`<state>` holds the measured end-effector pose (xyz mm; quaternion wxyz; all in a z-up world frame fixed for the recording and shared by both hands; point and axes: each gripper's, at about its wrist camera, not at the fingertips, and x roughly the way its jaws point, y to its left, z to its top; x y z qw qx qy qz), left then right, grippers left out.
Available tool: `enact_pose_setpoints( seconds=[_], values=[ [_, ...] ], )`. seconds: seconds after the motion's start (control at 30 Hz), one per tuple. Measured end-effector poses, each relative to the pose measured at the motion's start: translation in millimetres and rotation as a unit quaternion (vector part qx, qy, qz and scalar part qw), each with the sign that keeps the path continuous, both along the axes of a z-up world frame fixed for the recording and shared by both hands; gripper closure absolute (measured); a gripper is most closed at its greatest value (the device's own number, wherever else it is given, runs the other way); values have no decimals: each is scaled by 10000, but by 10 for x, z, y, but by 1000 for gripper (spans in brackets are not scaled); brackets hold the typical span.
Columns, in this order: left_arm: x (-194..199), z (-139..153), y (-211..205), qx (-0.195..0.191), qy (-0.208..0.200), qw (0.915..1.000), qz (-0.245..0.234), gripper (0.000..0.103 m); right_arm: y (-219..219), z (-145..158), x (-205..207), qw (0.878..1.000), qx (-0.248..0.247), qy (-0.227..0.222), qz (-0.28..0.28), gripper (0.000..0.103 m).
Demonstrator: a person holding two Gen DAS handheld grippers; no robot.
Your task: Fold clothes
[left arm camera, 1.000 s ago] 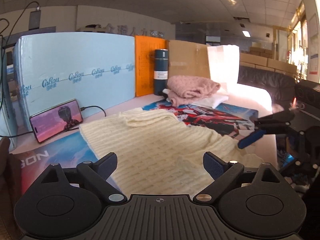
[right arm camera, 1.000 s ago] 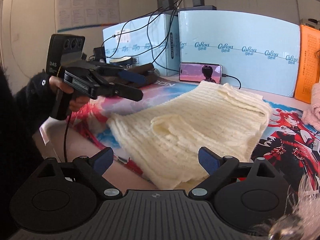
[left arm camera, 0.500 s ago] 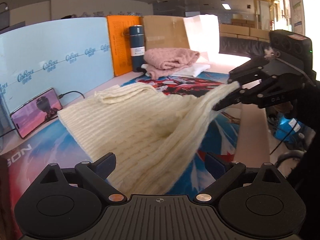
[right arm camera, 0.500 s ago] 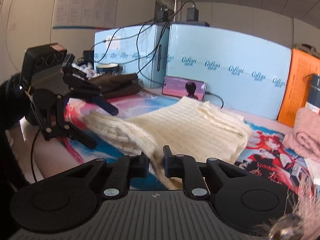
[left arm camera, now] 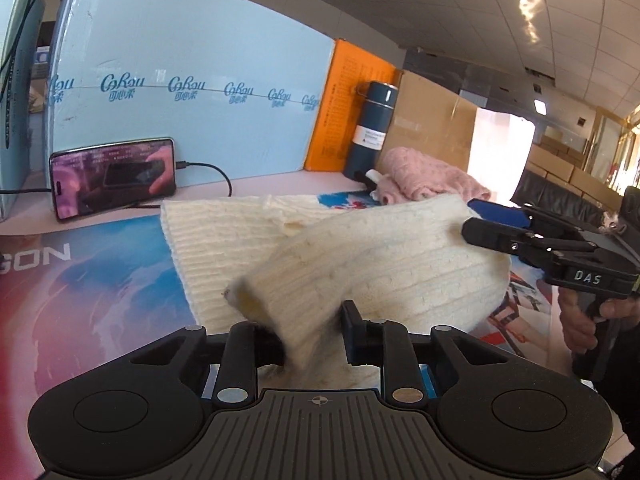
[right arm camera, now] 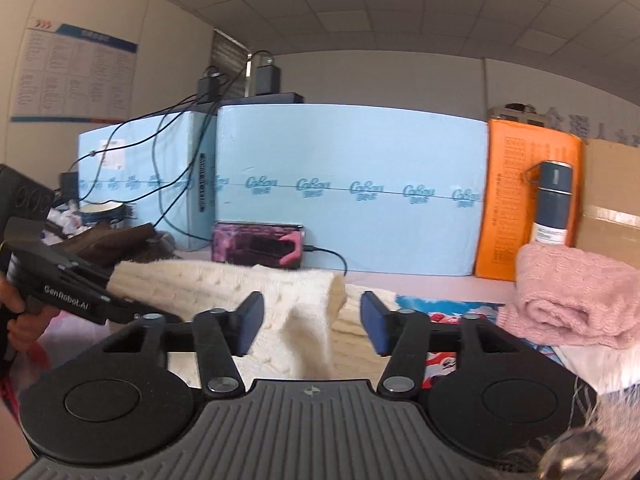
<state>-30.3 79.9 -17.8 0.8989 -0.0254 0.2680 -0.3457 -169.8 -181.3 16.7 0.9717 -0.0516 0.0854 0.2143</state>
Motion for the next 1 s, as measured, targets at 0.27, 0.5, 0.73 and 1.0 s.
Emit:
enact_pose_setpoints(
  seconds=[0.27, 0.5, 0.73, 1.0],
  values=[
    [64, -20, -6, 110, 18, 9995, 298, 47, 120, -74, 143, 9954, 17, 517, 805, 32],
    [190, -58, 110, 189, 182, 9965, 790, 30, 215, -299, 339, 9877, -511, 1348, 607, 26],
    [243, -108, 123, 416, 316, 9939, 969, 17, 293, -397, 518, 9731, -1420, 1529, 976, 21],
    [8, 48, 246, -282, -600, 9973, 303, 9, 231, -396, 688, 9681, -1531, 1622, 1139, 35]
  ],
)
